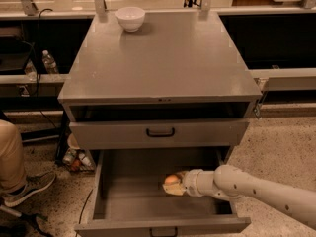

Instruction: Place orange into middle drawer

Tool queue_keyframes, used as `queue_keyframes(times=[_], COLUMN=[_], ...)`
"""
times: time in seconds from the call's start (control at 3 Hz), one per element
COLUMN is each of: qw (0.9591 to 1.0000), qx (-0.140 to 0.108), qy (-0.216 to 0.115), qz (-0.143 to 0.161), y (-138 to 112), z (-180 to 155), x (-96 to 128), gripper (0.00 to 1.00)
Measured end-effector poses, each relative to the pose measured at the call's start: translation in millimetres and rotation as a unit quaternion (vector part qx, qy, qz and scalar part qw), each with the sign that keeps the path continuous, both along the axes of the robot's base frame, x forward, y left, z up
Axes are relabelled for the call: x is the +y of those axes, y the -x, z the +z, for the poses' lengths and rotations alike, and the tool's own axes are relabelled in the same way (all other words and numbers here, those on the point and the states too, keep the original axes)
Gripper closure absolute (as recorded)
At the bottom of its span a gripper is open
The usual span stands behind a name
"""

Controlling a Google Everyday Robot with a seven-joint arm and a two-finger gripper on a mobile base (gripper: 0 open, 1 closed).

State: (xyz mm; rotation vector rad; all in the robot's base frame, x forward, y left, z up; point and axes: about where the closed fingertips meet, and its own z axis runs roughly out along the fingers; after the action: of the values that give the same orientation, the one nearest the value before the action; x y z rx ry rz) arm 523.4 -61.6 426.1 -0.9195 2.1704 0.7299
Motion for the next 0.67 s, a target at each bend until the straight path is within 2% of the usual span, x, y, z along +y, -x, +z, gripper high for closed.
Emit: queue_keyframes(times=[0.67], qw=[0.9998], qx=[0.018], qy=[0.001], qz=[-0.007], y=[-2.1], z=[-24.6], x=[4.3], gripper=[0.37])
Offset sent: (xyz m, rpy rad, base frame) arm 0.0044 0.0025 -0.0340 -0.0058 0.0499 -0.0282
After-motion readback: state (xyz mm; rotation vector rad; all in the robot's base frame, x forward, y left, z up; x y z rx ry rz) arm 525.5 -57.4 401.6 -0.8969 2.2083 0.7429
